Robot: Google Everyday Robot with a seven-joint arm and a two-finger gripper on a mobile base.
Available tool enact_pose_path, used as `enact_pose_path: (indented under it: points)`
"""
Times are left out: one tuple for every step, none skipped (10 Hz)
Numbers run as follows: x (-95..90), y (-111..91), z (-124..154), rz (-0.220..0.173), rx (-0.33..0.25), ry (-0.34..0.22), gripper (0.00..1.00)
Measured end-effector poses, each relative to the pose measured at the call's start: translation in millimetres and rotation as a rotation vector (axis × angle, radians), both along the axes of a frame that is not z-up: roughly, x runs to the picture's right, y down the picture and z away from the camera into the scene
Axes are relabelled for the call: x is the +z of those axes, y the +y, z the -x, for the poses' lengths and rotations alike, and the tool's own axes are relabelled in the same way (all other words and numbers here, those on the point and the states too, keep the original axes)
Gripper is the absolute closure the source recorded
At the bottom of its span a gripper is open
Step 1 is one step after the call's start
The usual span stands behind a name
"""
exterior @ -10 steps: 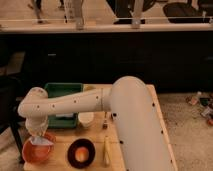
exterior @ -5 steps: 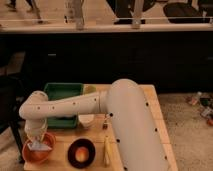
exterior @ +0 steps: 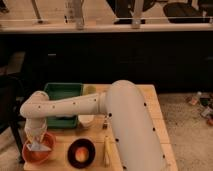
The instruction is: Wipe red bowl with towel
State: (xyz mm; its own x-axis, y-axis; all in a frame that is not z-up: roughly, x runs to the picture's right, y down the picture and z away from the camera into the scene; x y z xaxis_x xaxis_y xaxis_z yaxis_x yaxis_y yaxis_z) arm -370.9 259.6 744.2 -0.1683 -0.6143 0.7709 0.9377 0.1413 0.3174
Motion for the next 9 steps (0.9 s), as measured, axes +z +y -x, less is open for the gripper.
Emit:
enact_pose_path:
  points:
    - [-1.3,3.8,7.4,0.019,-0.016,-0.025,1.0]
    - [-3.0,6.6,10.0,0.031,-0.026,-0.037,1.0]
    - [-5.8,10.0,11.4,0.042,-0.036,-0.046,1.0]
    - [-9.8,14.4,11.3,0.055,-0.047,-0.052,1.0]
    - [-14.8,20.7,8.6,0.072,-0.059,-0.055,1.0]
    - [-17.2,25.1,4.1,0.082,-0.064,-0.052,1.0]
    - [-19.8,31.5,-5.2,0.099,-0.066,-0.038,1.0]
    - [-19.8,34.9,-14.1,0.111,-0.065,-0.021,1.0]
    - [-18.0,36.1,-21.6,0.116,-0.061,-0.003,1.0]
